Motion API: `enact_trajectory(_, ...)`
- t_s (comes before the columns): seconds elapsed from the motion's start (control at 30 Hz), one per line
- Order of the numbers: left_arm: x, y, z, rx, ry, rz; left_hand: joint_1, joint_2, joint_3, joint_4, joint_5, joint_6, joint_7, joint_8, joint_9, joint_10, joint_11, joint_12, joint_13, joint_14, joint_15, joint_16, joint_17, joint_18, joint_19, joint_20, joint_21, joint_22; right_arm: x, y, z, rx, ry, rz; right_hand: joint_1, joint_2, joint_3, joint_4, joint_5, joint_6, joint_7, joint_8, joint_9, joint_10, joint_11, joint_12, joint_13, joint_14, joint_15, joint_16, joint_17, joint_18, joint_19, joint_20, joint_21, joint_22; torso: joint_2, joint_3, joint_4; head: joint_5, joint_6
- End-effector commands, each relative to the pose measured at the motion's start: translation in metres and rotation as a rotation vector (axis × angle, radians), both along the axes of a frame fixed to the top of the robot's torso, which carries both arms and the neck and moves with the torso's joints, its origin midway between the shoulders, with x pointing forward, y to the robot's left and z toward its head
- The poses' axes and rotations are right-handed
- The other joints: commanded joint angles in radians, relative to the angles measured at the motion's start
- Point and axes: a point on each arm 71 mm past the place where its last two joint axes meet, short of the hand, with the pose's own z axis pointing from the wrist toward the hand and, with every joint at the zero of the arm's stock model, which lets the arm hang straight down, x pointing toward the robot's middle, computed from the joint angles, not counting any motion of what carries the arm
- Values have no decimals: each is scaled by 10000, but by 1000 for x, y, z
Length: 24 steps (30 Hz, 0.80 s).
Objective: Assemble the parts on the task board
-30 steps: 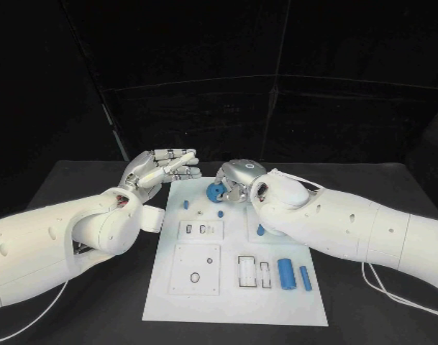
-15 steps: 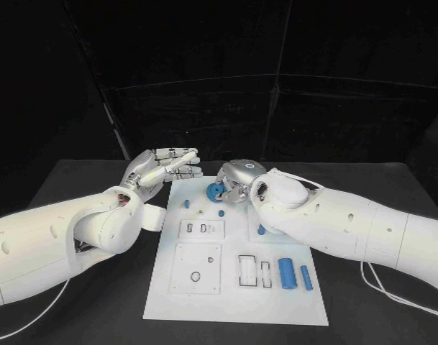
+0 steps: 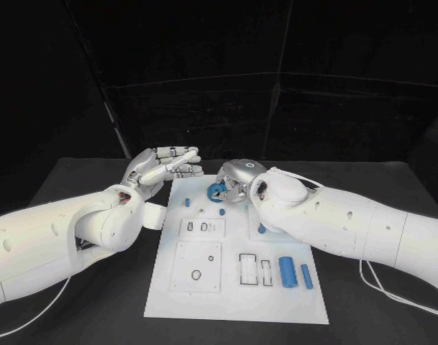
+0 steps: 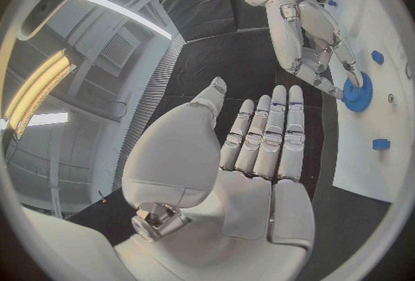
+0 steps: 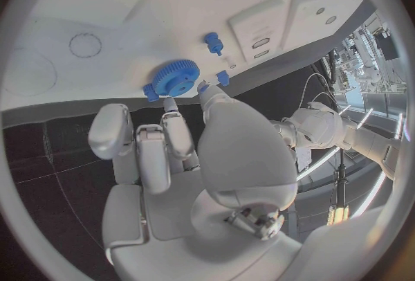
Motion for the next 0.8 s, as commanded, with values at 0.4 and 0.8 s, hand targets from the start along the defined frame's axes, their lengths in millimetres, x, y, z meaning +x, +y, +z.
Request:
enact_trajectory(0.4, 0, -2, 1, -4, 29, -164, -12, 79, 17, -40, 32, 49, 431, -43, -10, 16, 37, -47, -17, -28, 15, -61, -13, 89, 80, 0, -74, -14, 3, 0, -5, -104, 803, -137, -658, 105, -380, 184, 776, 31, -7, 7, -13, 27, 21, 63, 26, 809, 41, 19, 1683, -151, -74, 58, 23, -37, 2, -1, 1, -25, -39)
enact_trajectory(0.8, 2, -1, 0, 9, 21, -125, -17, 93, 17, -42, 31, 43, 435, -50, -10, 9, 40, -56, -18, -37, 18, -69, -16, 87, 80, 2, -82, -19, -1, -11, 5, 710, 18, -438, -568, 230, -447, 128, 1005, 74, -4, 28, -3, 46, 23, 87, 57, 807, 45, 15, 1673, -152, -68, 63, 32, -28, -8, 13, -25, -51, -32)
